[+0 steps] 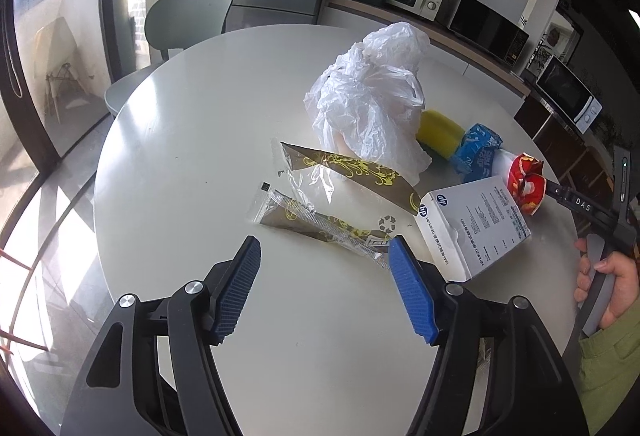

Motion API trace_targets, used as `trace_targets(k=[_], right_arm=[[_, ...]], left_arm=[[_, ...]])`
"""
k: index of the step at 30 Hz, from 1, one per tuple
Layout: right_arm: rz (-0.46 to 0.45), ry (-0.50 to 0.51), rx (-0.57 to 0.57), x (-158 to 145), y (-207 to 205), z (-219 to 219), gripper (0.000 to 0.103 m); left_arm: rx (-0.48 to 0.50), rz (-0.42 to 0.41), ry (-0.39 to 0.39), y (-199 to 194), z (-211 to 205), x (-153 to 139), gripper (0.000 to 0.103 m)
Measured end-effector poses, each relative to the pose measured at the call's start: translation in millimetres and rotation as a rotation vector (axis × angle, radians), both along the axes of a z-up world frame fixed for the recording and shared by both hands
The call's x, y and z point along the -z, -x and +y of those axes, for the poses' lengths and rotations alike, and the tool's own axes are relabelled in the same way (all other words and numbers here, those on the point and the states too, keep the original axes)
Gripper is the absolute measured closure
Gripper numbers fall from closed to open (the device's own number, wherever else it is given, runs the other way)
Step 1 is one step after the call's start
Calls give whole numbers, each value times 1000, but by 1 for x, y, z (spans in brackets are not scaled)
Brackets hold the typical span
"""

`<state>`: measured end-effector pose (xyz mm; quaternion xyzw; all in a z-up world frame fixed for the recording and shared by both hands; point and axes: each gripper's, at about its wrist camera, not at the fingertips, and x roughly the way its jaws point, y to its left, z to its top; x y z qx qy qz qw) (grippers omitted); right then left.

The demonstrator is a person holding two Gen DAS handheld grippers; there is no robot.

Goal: Collect trash
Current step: 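Move both open tools toward the wrappers and red chip bag on the table, then grasp the gold-patterned wrapper with the left tool while the right tool grasps the red chip bag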

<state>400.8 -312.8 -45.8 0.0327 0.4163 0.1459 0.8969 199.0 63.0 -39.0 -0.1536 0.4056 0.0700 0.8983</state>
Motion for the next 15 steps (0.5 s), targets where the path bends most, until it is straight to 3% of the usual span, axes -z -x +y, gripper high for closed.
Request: trace_targets(k=[9, 15], right_arm=[[53, -33, -68, 17, -24, 16, 34], [57, -50, -102, 17, -29, 25, 57]], left_arm=[[0, 93, 16, -24, -23, 16, 35], [-18, 124, 20, -33, -28, 28, 38]])
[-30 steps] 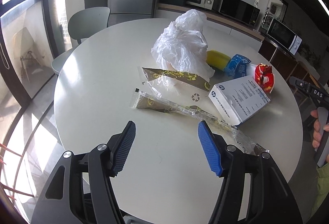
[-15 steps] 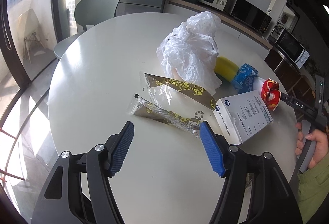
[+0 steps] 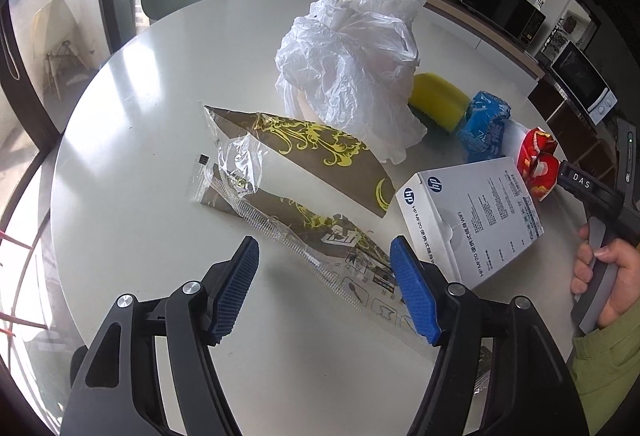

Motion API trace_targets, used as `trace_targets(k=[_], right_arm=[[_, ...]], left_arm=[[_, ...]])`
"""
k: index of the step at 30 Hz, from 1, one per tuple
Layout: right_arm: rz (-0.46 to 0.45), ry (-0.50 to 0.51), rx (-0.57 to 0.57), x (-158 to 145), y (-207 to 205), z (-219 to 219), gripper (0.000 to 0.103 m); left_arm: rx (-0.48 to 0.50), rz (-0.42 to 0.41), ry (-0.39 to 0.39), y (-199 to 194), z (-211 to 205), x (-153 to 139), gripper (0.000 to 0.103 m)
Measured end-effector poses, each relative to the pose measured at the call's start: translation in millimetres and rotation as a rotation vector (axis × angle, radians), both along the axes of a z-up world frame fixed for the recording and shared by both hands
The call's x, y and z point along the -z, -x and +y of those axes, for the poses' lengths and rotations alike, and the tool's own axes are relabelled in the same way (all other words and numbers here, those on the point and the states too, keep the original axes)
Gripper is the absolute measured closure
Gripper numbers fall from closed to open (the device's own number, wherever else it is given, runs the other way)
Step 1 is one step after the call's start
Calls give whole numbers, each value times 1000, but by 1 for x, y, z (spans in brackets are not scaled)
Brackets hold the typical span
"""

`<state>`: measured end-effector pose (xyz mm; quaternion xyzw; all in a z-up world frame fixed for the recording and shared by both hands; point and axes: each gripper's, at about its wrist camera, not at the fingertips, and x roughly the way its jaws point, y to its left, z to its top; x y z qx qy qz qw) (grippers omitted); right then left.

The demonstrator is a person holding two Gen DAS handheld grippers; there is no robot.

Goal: Collect trash
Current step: 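Grasp the gold-patterned wrapper with the left tool while the right tool grasps the red chip bag, then carry the gold wrapper and red chip bag with both tools to the wastebasket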

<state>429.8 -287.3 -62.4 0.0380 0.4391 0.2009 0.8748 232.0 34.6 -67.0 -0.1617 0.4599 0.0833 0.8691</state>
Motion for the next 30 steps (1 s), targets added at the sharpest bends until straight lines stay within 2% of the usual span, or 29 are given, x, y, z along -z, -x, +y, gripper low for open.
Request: trace_targets(k=[1, 3, 4, 6, 8, 11, 20, 30], right_arm=[[2, 1, -6, 0, 0, 2, 65], [11, -1, -18, 0, -1, 4, 79], [9, 2, -22, 0, -1, 6, 81], [4, 10, -27, 0, 1, 7, 87], [2, 0, -30, -2, 2, 6, 98], [-8, 12, -31, -5, 8, 7, 101], [-57, 20, -9, -27, 39, 4, 102], [-137, -24, 37, -59, 105, -17, 102]], left_arm=[[-1, 6, 1, -1, 0, 2, 40], [-4, -1, -4, 1, 1, 2, 55], [-3, -2, 1, 1, 2, 2, 59], [2, -4, 17, 3, 4, 2, 77], [10, -11, 20, 7, 5, 1, 87], [17, -30, 8, 14, 7, -2, 96], [43, -102, -7, 40, 10, -22, 98], [92, -169, -30, 66, 9, -37, 98]])
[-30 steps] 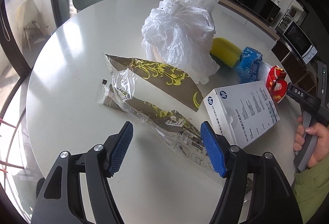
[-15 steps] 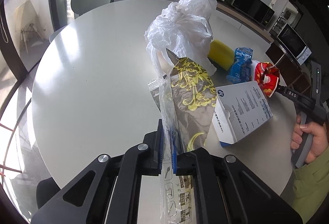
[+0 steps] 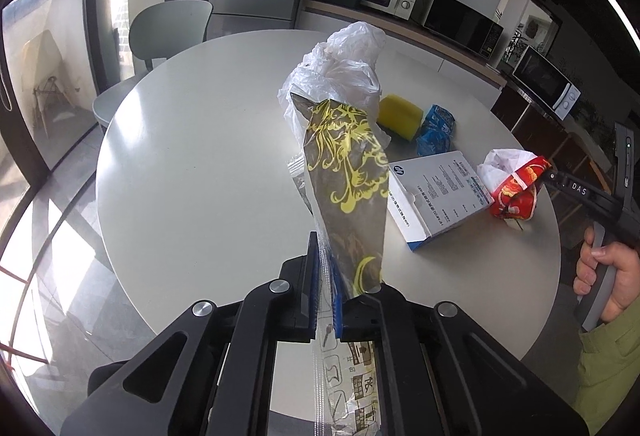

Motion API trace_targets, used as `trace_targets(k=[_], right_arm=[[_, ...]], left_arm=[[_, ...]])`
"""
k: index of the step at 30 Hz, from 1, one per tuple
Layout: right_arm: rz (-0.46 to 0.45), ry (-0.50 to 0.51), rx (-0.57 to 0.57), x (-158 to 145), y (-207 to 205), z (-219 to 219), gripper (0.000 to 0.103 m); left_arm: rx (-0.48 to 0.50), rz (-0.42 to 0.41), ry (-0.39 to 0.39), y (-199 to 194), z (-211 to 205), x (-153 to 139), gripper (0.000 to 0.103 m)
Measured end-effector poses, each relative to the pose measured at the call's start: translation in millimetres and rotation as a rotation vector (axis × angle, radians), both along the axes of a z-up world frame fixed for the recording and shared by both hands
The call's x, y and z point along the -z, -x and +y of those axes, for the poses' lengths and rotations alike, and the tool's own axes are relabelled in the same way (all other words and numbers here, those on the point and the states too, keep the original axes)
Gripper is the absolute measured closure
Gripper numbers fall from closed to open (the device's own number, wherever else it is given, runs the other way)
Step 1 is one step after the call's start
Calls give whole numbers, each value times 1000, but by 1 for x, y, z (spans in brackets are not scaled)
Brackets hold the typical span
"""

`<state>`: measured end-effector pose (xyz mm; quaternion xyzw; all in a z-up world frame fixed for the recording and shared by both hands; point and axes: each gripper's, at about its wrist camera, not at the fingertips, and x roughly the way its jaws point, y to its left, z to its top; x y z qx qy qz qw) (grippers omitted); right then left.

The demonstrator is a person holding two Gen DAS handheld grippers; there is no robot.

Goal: Collect trash
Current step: 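Carry the gold wrapper and red chip bag with both tools to the wastebasket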

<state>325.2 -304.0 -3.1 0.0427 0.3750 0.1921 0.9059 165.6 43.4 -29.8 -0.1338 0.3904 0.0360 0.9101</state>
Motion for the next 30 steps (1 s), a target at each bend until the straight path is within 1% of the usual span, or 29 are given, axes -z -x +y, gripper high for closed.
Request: trace_targets(k=[9, 13, 20, 23, 30], right_arm=[[-75, -31, 3, -31, 67, -6, 102], [-103, -47, -16, -40, 99, -5, 102], [-124, -54, -54, -48, 146, 2, 102], [-129, -58, -69, -50, 163, 2, 102], [-118, -68, -117, -47, 202, 6, 102]], left_arm=[[45, -45, -18, 23, 1, -8, 99], [56, -62, -25, 35, 4, -11, 99], [68, -75, -40, 56, 11, -12, 99], [89, -77, -58, 68, 8, -10, 99], [100, -47, -81, 96, 10, 3, 99]])
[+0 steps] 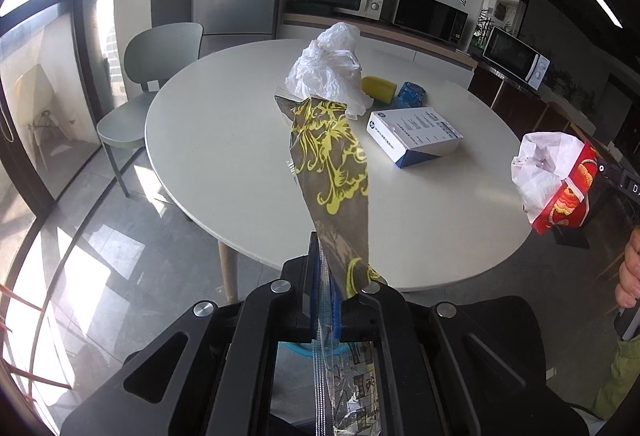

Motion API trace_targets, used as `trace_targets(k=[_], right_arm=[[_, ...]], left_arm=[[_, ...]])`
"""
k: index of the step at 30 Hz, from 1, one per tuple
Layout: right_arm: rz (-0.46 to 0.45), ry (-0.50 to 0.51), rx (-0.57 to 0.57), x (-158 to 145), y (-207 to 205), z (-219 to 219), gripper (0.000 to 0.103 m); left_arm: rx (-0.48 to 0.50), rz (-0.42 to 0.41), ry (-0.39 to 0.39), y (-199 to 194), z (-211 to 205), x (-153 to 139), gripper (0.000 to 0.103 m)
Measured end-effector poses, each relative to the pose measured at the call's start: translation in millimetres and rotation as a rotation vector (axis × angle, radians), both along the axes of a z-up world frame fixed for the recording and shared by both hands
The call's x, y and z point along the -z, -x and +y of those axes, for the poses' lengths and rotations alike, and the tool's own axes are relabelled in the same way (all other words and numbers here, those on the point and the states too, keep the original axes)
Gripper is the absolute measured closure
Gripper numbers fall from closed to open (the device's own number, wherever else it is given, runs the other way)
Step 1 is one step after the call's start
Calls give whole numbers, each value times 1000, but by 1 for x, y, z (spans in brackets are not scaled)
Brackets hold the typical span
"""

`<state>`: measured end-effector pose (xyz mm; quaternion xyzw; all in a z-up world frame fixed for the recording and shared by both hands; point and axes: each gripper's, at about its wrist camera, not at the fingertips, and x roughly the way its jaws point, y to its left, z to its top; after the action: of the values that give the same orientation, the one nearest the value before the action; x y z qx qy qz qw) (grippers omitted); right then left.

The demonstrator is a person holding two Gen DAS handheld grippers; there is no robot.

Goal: Collect trash
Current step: 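Carry the gold wrapper and red chip bag with both tools to the wastebasket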

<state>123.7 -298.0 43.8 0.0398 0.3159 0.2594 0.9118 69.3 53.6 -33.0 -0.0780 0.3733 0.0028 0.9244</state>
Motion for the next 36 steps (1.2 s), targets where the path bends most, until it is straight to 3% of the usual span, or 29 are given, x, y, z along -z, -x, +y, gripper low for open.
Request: trace_targets(k=[15, 29, 36], right_arm=[[114, 46, -100, 53, 48, 26, 102], [267, 102, -55, 136, 52, 27, 102], [351, 128, -22, 186, 40, 37, 102]], left_arm=[[-90, 90, -61, 40, 29, 44, 99], [-82, 235, 16, 22, 32, 116, 99], [-63, 265, 48, 6, 26, 149, 99]])
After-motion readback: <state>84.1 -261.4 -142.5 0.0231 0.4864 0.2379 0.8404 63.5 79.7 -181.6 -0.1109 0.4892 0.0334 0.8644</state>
